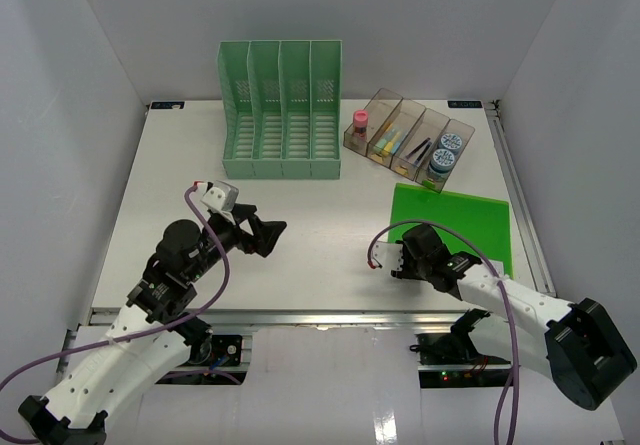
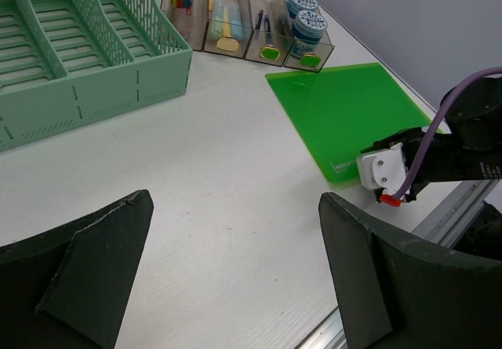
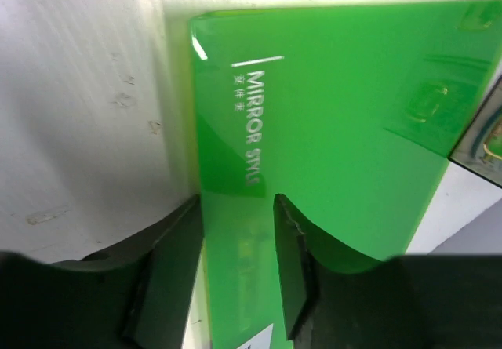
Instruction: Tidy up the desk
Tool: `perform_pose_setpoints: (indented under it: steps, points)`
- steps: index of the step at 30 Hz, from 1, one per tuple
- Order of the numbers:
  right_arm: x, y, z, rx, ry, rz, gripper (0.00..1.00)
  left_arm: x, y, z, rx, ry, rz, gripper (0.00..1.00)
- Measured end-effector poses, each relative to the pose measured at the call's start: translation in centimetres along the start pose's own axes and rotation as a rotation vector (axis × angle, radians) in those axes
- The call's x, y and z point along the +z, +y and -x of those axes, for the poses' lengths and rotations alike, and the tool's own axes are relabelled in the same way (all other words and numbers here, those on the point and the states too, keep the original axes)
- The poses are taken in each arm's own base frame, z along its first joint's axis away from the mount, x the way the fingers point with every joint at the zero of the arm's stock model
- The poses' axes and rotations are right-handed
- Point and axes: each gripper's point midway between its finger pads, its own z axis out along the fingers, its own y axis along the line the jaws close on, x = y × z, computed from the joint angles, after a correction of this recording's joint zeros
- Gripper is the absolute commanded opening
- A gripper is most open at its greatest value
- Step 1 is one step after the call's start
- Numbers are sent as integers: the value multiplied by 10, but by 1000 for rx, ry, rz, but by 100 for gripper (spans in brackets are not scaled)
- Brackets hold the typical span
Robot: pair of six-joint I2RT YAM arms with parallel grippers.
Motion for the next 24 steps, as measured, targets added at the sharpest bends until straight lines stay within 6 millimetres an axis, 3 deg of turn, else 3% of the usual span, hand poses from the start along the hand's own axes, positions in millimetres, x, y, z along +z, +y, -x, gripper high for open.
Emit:
perform_pose_setpoints:
  steps: [11,16,20,24]
  points:
    - [-1,11,1,-20,7,88,9,11,-25,-19,-82,26,-152,98]
    - [-19,25,8,-14,-54,165,8,24,-36,-53,-276,67,-233,98]
    - [-45,20,29,5,-156,195,8,38,-41,-83,-468,120,-259,98]
    - [-65,8,55,22,-255,214,8,62,-45,-98,-628,171,-261,98]
